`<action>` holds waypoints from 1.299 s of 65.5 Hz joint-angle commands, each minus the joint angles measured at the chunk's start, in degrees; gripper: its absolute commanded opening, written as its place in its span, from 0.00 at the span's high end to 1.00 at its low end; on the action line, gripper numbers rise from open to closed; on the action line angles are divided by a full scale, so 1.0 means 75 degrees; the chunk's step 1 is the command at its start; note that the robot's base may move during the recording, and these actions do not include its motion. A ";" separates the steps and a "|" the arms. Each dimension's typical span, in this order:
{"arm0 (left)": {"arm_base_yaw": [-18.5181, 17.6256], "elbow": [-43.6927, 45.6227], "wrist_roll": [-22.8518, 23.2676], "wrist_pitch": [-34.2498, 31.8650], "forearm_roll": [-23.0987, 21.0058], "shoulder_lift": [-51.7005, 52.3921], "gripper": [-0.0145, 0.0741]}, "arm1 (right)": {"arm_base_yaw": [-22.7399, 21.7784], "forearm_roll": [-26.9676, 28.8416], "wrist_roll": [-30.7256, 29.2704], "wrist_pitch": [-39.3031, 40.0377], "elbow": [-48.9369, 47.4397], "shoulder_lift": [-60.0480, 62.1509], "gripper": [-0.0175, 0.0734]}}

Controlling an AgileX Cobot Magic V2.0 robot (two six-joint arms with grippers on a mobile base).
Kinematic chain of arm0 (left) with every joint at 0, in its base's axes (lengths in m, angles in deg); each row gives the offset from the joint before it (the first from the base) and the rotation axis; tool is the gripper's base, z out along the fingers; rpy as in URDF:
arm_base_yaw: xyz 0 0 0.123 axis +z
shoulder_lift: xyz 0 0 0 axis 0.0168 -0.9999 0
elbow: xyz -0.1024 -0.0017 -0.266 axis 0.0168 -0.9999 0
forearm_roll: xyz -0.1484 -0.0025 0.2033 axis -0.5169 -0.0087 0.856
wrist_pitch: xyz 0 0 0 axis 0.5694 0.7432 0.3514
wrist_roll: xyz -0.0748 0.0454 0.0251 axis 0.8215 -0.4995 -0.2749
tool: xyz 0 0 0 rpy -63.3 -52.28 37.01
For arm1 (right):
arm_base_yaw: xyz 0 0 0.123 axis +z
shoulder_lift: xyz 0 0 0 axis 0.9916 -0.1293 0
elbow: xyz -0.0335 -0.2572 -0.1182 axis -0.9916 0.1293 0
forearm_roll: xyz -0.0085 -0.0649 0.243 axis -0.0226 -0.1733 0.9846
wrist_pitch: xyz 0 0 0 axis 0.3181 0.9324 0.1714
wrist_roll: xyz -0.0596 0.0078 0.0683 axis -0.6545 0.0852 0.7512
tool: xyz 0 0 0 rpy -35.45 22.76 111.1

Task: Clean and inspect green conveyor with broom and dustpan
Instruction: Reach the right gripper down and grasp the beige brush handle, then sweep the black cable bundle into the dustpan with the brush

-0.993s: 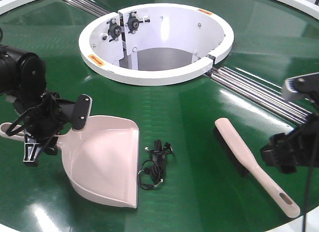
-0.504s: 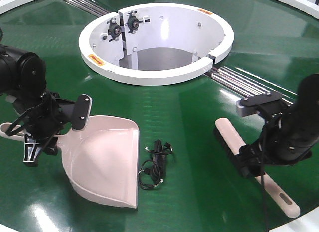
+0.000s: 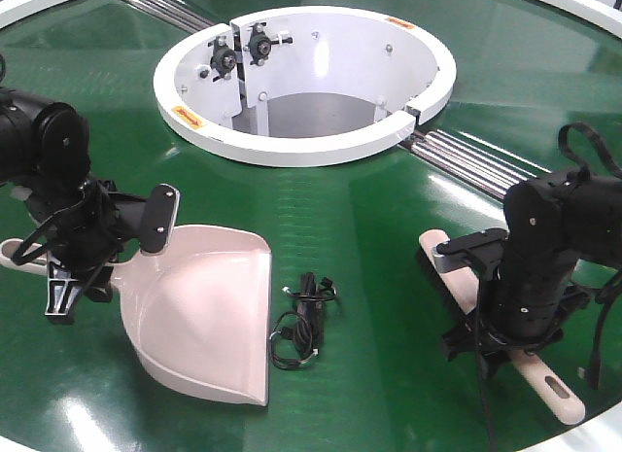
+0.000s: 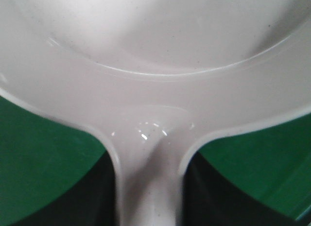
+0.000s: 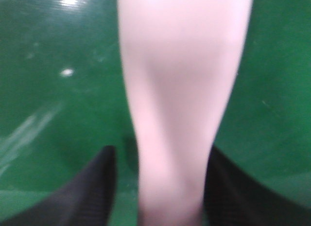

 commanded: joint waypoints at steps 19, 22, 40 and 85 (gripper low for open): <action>-0.0030 0.0215 -0.0035 0.0009 -0.0094 0.0293 0.84 | 0.0010 -0.0278 0.0697 -0.0297 -0.0783 0.0460 0.82; -0.0030 0.0215 -0.0035 0.0009 -0.0094 0.0293 0.84 | 0.0010 -0.0185 0.0836 -0.0401 -0.0860 0.0567 0.82; -0.0030 0.0215 -0.0035 0.0009 -0.0094 0.0293 0.84 | 0.0010 0.1222 0.0888 -0.0856 -0.0926 0.0997 0.81; -0.0030 0.0215 -0.0035 0.0009 -0.0094 0.0293 0.84 | 0.2439 0.0972 0.3275 -0.1547 -0.2135 -0.0534 0.81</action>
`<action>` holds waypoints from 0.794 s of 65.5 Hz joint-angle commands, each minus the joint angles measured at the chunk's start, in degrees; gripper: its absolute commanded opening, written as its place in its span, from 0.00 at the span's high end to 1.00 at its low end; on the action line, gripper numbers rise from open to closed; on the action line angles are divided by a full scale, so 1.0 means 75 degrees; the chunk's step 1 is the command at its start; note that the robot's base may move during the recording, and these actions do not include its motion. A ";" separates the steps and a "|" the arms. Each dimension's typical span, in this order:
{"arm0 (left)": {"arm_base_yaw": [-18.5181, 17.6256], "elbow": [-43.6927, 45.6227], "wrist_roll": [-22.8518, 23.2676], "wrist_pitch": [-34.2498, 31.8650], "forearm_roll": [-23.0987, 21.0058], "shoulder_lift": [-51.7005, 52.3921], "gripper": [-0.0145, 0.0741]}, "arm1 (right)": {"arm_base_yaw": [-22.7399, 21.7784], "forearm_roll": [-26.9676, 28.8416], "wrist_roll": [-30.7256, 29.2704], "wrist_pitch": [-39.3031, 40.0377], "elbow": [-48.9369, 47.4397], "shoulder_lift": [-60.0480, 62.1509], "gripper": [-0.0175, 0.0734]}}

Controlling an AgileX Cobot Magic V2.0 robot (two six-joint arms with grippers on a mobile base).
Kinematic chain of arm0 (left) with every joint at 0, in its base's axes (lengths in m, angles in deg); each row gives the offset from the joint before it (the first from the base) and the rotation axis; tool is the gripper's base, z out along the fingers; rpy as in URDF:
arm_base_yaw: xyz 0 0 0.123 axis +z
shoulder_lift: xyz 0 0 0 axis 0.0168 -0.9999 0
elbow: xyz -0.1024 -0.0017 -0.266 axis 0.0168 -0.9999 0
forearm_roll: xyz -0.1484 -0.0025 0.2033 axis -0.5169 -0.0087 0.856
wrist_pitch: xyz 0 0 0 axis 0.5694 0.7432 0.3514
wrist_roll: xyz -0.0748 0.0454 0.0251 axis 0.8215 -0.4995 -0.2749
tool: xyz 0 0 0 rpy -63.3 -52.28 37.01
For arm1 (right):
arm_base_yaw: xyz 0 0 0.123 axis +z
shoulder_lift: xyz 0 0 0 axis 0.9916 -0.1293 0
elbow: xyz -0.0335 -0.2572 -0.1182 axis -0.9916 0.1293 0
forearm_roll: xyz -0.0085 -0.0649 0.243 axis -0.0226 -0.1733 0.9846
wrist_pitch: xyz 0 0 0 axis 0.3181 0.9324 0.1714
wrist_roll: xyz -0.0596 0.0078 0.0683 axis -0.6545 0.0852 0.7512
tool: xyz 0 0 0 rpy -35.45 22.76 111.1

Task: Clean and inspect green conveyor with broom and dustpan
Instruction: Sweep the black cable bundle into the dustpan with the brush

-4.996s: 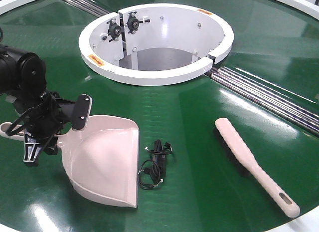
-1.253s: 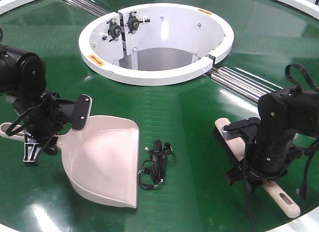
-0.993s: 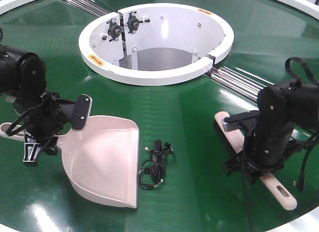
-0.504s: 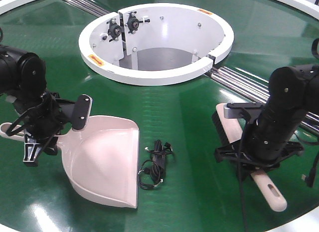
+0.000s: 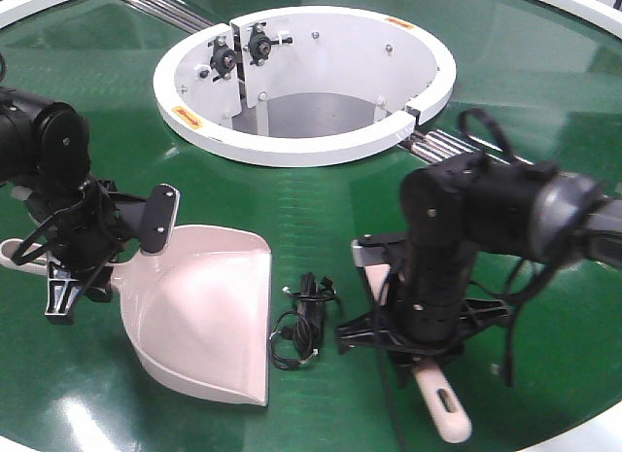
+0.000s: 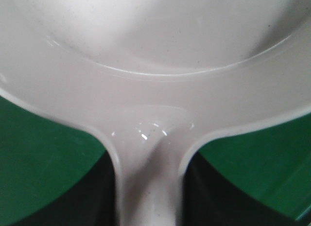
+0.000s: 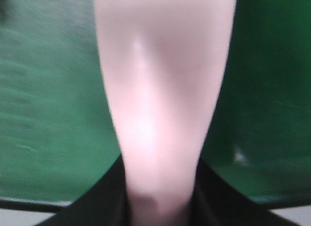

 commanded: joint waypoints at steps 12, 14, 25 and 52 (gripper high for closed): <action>-0.0030 0.0215 -0.0027 0.0009 -0.0091 0.0293 0.84 | 0.0518 0.0540 0.0243 -0.0723 -0.1176 -0.0622 0.81; -0.0030 0.0215 -0.0027 0.0009 -0.0091 0.0293 0.84 | 0.0562 0.0707 0.0203 -0.0707 -0.1260 -0.0690 0.81; -0.0030 0.0215 -0.0027 0.0009 -0.0091 0.0293 0.84 | 0.0944 0.1629 -0.0166 -0.0608 -0.1752 -0.1196 0.81; -0.0030 0.0215 -0.0027 0.0009 -0.0091 0.0293 0.84 | 0.1612 0.2192 -0.0526 -0.0566 -0.3801 -0.1797 0.81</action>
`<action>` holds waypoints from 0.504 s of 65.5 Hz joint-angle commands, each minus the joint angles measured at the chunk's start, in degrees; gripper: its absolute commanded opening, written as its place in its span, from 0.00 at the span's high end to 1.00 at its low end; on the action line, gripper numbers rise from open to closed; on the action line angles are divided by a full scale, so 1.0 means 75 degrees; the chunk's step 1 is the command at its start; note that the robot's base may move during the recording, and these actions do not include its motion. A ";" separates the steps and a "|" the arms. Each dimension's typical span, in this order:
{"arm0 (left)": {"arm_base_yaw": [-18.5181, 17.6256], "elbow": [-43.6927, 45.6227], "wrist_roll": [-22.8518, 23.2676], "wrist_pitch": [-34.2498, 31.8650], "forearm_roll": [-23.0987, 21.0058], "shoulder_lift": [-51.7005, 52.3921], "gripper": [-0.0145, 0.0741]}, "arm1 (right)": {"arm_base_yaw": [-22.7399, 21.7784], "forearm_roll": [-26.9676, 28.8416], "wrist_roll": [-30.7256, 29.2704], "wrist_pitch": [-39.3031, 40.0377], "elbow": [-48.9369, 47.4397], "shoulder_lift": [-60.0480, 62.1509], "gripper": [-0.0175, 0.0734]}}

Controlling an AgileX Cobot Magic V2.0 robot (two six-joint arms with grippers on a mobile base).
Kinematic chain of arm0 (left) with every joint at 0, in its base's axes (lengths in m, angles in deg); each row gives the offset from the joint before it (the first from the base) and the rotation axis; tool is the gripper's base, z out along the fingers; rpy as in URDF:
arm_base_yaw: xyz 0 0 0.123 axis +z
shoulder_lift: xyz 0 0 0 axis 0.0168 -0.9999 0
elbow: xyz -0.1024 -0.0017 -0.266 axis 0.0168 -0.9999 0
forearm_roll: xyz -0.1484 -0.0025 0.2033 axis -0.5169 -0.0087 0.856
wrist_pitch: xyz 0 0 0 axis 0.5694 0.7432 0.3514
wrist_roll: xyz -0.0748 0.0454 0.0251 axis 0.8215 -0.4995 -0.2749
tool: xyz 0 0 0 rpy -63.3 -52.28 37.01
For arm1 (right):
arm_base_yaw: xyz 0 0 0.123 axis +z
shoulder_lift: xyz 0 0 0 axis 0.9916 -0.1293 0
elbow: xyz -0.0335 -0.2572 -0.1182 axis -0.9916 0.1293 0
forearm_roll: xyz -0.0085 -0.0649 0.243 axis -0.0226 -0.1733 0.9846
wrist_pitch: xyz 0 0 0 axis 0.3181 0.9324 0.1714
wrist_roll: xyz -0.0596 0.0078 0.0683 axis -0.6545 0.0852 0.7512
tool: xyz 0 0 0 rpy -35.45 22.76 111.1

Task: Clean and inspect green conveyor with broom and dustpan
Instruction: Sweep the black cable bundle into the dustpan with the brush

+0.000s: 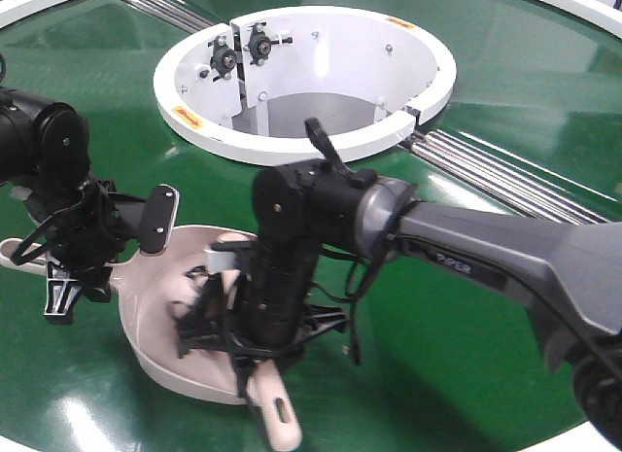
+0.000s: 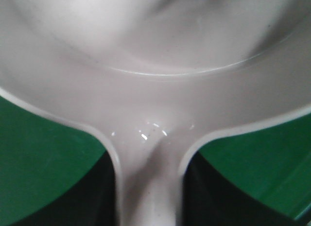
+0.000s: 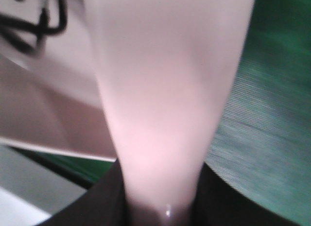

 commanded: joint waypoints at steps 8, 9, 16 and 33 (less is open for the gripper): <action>-0.0030 0.0215 -0.0018 0.0000 -0.0113 0.0293 0.84 | 0.0101 0.0088 -0.0121 -0.0449 -0.0883 0.0382 0.81; -0.0030 0.0215 -0.0018 0.0000 -0.0113 0.0293 0.84 | 0.0101 0.0088 -0.0121 -0.0449 -0.0883 0.0382 0.81; -0.0030 0.0215 -0.0018 0.0000 -0.0113 0.0293 0.84 | 0.0094 -0.0133 -0.0135 -0.0537 -0.0883 0.0382 0.81; -0.0030 0.0215 -0.0018 0.0000 -0.0113 0.0293 0.84 | -0.0092 -0.1484 -0.0071 -0.0537 -0.0883 0.0928 0.81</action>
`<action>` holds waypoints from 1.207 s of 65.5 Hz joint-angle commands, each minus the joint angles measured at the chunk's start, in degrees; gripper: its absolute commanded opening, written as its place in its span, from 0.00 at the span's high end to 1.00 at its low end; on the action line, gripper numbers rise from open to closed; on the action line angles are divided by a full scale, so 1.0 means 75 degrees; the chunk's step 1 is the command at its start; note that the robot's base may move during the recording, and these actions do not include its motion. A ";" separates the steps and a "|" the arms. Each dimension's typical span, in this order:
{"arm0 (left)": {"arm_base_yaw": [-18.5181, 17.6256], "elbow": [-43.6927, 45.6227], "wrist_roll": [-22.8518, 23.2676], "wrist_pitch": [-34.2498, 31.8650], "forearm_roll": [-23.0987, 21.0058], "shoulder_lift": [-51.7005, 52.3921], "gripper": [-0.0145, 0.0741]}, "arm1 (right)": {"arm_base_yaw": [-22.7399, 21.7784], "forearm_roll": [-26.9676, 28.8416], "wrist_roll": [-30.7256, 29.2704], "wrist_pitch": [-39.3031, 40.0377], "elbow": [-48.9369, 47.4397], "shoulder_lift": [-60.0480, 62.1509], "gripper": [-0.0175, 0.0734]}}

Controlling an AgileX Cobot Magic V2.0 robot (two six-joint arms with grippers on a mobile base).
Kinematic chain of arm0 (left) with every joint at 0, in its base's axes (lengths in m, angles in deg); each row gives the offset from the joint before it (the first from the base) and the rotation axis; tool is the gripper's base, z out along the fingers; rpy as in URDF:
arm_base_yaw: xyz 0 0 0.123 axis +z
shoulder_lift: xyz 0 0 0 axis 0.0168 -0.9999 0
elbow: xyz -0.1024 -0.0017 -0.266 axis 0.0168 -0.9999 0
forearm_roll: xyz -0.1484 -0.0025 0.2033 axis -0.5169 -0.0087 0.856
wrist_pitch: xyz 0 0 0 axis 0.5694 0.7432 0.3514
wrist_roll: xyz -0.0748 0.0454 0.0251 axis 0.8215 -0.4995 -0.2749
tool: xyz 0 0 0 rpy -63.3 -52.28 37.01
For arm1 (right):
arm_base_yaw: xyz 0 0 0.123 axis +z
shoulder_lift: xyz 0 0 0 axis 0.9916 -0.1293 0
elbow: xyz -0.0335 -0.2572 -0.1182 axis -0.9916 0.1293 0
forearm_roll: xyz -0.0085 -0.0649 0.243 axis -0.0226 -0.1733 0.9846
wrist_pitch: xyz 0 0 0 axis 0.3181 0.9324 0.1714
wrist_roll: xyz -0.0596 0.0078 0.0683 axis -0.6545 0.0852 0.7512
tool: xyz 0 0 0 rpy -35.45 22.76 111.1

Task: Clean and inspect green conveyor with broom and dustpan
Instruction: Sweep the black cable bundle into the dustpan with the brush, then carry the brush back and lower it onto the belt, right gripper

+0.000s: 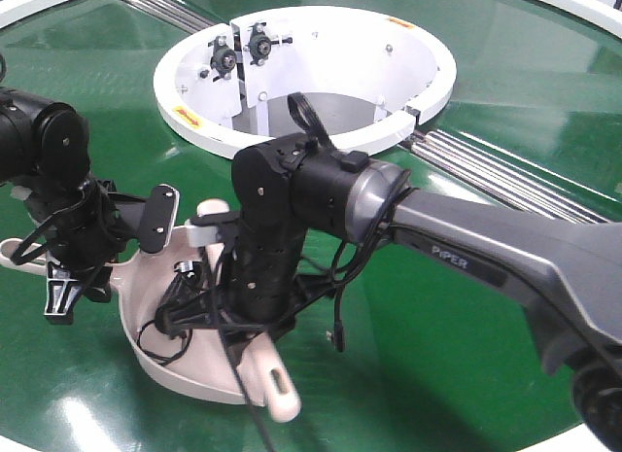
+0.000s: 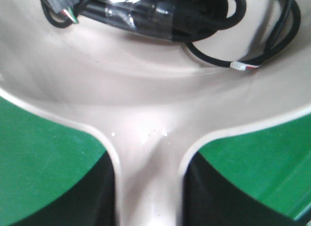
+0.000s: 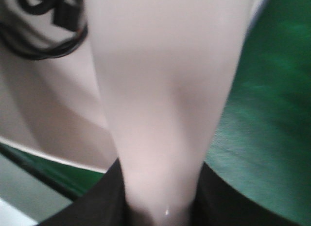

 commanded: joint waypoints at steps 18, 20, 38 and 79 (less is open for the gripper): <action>-0.0030 0.0215 -0.0018 0.0000 -0.0105 0.0293 0.84 | -0.1476 -0.0703 -0.0537 -0.0478 -0.0221 0.2036 0.81; -0.0030 0.0215 -0.0018 0.0000 -0.0105 0.0293 0.84 | -0.1640 -0.0693 -0.0622 -0.0478 -0.0221 0.2155 0.81; -0.0030 0.0215 -0.0018 0.0000 -0.0105 0.0293 0.84 | -0.2987 -0.0677 -0.1462 -0.0478 -0.0210 0.2931 0.81; -0.0030 0.0215 -0.0018 0.0000 -0.0105 0.0293 0.84 | -0.4703 -0.0691 -0.2679 0.0182 0.3980 0.3713 0.81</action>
